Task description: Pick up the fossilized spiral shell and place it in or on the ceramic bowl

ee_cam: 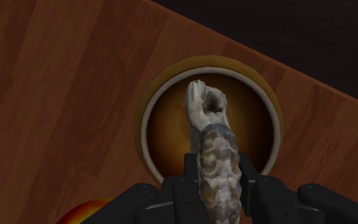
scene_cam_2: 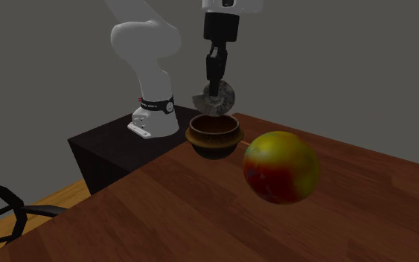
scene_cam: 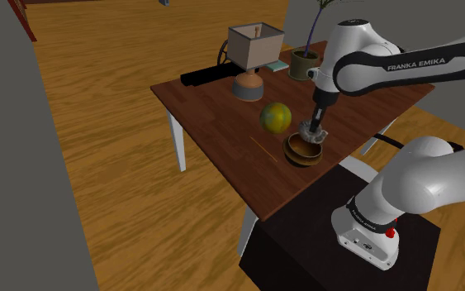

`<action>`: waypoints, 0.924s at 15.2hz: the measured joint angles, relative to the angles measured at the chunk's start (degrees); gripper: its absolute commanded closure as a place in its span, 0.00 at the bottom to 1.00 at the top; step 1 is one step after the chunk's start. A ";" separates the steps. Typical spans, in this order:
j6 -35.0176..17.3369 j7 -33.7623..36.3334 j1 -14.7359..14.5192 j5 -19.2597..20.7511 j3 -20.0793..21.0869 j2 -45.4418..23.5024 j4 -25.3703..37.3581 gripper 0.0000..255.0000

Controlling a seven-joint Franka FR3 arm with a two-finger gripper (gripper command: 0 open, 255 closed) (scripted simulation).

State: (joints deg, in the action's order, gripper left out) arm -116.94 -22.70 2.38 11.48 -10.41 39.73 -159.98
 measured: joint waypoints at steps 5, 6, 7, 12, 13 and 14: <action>-3.22 0.35 -0.01 0.28 -0.23 -1.59 -1.63 1.00; -3.33 0.36 0.00 0.29 -0.24 -1.62 -1.71 1.00; -3.38 0.36 0.00 0.30 -0.24 -1.63 -1.74 1.00; -3.42 0.37 0.00 0.31 -0.24 -1.64 -1.76 0.00; -3.42 0.37 0.00 0.31 -0.24 -1.64 -1.76 0.00; -3.42 0.37 0.00 0.31 -0.24 -1.64 -1.76 0.00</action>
State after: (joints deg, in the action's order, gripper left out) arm -120.36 -22.34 2.38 11.79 -10.66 38.10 -161.74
